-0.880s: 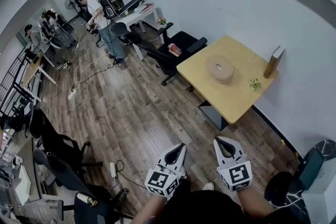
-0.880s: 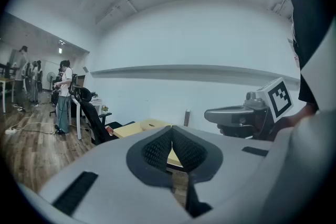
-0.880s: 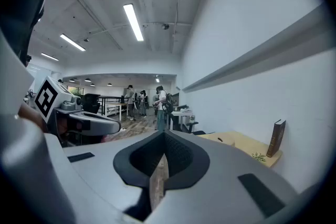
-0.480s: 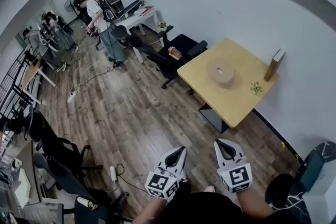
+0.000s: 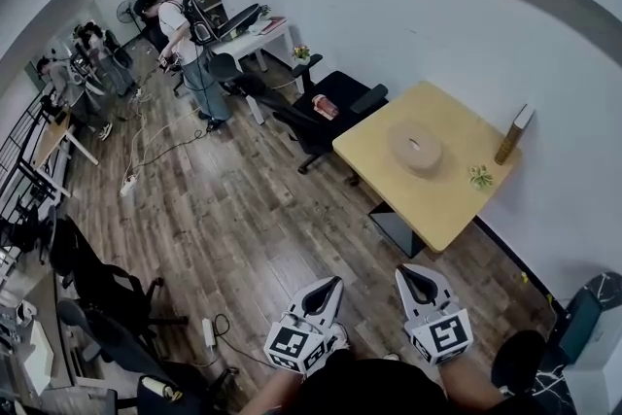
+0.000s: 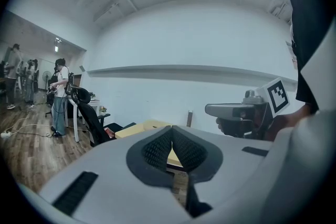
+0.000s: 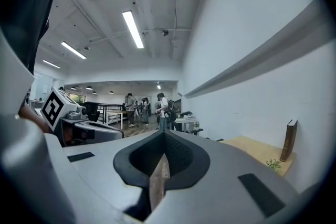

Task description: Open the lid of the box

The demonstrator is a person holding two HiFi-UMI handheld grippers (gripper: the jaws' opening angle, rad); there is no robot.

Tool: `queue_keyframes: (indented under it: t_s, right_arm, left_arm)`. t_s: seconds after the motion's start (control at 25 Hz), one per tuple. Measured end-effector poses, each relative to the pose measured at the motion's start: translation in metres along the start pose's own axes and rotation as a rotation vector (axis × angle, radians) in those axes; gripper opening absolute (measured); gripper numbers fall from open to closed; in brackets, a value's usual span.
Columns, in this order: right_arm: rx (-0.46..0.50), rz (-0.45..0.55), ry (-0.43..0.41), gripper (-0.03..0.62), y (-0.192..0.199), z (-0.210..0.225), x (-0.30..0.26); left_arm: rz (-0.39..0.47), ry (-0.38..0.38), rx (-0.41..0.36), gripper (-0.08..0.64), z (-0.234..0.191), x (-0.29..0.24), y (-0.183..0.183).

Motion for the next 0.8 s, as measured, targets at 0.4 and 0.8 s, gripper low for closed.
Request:
queue_keyframes:
  t_s: [0.4, 0.8]
  right_arm:
    - [-0.072, -0.049, 0.022, 0.02, 0.004, -0.004, -0.07]
    - [-0.052, -0.067, 0.064, 0.02, 0.001, -0.019, -0.126]
  left_arm:
    - [0.003, 0.059, -0.004, 0.018, -0.065, -0.018, -0.009]
    - [-0.007, 0.12, -0.009, 0.018, -0.128, -0.026, -0.007]
Point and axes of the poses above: the fingertips, and each gripper's own axes: x backward along the fingers, z to its right, y out of its underside, the point moved 8 cm from there along x, backward along the fingers, and after that the axes turned 6 degrees about -y, right-handed, at the moved point
